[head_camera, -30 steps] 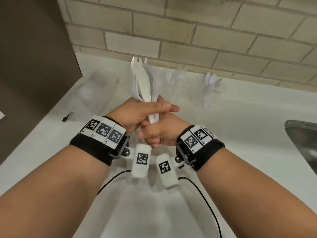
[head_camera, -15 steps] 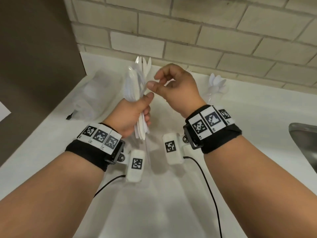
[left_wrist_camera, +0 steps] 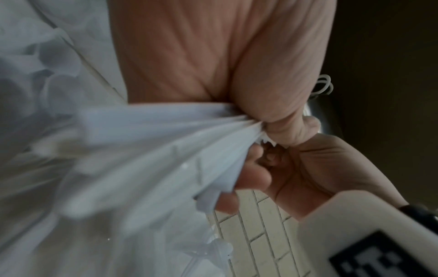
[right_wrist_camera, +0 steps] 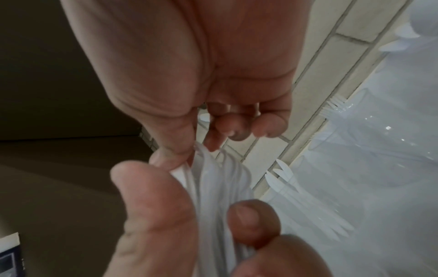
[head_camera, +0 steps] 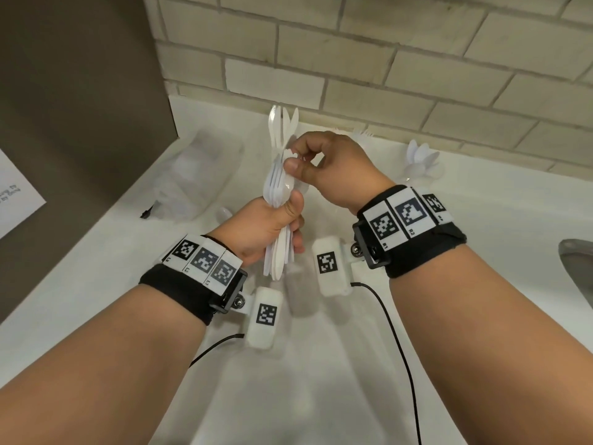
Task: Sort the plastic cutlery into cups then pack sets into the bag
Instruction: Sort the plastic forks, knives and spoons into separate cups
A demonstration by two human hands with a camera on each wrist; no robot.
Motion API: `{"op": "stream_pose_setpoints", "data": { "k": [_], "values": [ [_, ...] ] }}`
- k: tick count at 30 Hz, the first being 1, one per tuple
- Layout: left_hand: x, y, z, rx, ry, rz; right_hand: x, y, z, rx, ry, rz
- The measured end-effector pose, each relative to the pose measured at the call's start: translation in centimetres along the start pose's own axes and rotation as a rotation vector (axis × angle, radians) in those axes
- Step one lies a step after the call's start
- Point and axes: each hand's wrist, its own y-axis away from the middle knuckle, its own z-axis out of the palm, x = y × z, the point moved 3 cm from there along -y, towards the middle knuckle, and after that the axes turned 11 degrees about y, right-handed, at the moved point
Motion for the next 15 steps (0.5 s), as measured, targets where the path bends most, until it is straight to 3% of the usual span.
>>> {"op": "stream_pose_setpoints", "data": {
  "k": [10,15],
  "values": [
    [-0.3,-0.2,0.4,0.066,-0.116,0.037,0.7,0.0,-1.0,0.162,-0.178,0.138],
    [-0.4,-0.3,0.0,0.116,-0.108,0.038,0.7,0.6,-0.4,0.145,-0.284,0.193]
  ]
}}
